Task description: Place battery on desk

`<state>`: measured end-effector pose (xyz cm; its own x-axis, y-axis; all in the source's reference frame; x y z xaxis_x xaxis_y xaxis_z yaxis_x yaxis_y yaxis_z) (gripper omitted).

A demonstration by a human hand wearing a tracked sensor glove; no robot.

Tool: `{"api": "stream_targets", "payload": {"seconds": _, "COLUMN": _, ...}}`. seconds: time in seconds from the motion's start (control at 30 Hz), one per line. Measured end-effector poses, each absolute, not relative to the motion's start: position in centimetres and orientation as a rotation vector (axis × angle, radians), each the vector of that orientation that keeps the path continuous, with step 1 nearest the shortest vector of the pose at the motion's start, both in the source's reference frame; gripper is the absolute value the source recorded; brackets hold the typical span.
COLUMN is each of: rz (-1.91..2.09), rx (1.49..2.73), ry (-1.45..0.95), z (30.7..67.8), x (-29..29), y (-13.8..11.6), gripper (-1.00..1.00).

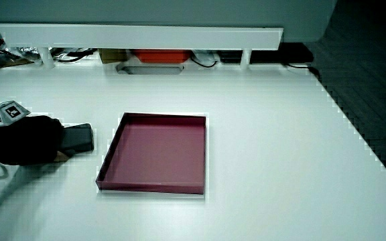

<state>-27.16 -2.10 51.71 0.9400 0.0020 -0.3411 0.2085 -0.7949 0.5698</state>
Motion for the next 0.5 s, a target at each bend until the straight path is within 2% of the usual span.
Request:
{"api": "stream_targets", "payload": {"seconds": 0.03, "rz": -0.429, "rx": 2.457, "ry": 0.150, "z": 51.55, "x": -27.04, "y": -2.06, "gripper": 0.00}}
{"api": "stream_targets", "payload": {"seconds": 0.43, "rz": -0.362, "rx": 2.392, "ry": 0.114, "z": 52.45, "x": -27.55, "y": -1.42, "gripper": -0.52}}
{"api": "stream_targets", "payload": {"seconds": 0.5, "rz": -0.419, "rx": 2.399, "ry": 0.109, "z": 51.49, "x": -27.75, "y": -1.30, "gripper": -0.61}}
